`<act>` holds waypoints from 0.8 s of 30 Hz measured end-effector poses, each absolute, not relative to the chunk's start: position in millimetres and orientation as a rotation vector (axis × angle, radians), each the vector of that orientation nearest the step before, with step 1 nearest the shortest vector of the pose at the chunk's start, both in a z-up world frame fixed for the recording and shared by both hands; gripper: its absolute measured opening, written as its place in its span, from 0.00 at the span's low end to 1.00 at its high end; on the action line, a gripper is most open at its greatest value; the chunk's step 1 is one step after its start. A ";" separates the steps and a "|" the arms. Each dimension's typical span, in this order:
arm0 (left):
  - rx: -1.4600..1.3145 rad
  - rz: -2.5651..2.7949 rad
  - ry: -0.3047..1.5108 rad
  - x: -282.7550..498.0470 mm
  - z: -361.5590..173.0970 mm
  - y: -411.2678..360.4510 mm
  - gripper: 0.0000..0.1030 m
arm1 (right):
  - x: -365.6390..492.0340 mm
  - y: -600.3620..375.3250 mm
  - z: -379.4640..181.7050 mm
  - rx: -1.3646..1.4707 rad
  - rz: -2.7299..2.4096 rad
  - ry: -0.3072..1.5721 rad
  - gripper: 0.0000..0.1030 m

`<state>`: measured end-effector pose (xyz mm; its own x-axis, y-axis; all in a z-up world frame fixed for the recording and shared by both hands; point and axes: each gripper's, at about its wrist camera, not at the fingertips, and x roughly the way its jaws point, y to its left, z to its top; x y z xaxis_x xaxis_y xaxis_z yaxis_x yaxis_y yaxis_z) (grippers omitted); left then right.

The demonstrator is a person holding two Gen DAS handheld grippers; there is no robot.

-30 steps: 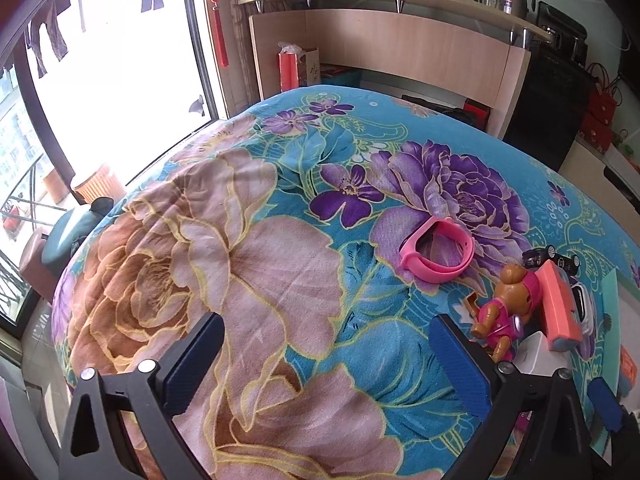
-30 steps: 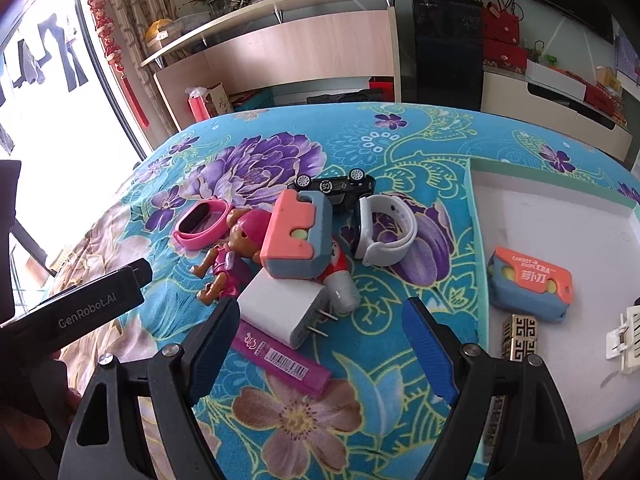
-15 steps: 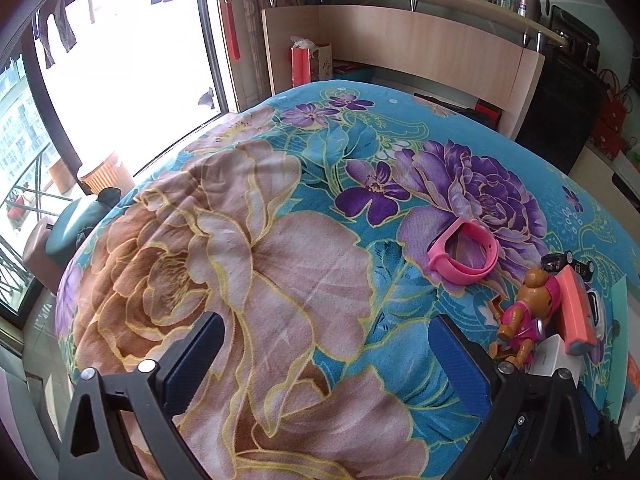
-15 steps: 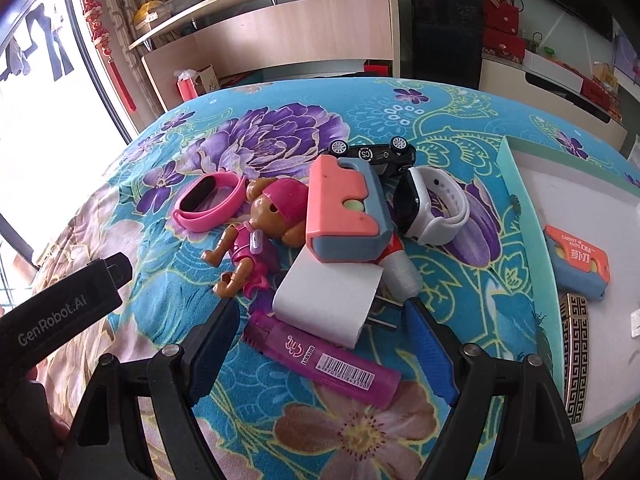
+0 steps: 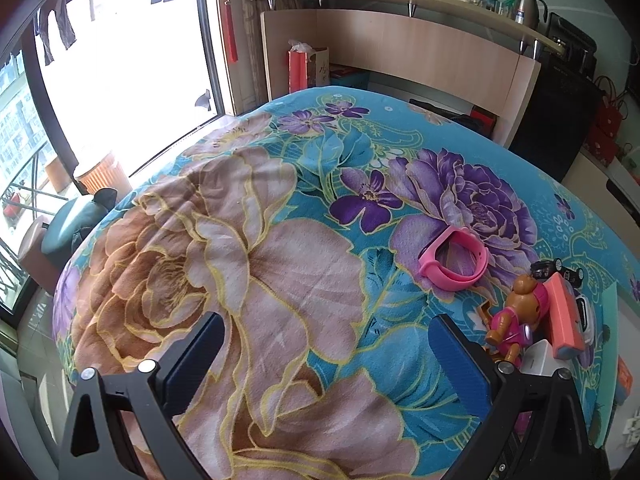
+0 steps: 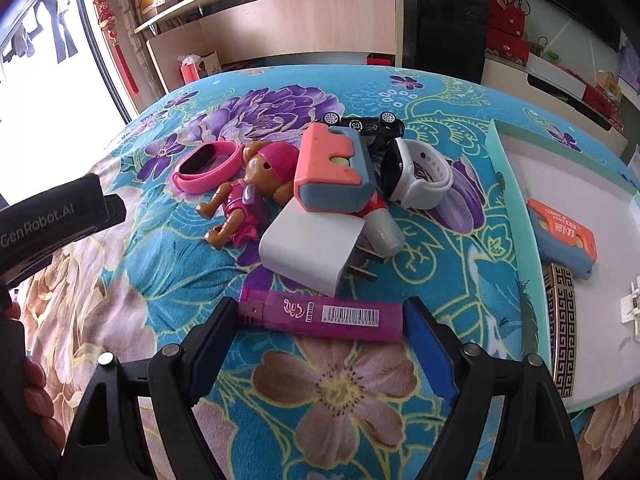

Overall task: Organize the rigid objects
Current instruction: 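Close the right tool around the purple lighter and lift it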

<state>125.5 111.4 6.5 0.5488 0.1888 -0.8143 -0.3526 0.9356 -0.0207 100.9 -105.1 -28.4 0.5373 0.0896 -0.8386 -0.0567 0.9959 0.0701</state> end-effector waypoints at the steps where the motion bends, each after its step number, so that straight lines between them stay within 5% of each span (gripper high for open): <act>1: -0.192 0.322 0.939 125.5 6.0 111.2 1.00 | 99.9 -106.7 -28.2 0.037 0.086 1.000 0.81; 24: -0.303 0.114 0.975 145.5 -5.9 81.6 1.00 | 92.3 -133.9 -2.3 0.078 0.083 0.928 0.79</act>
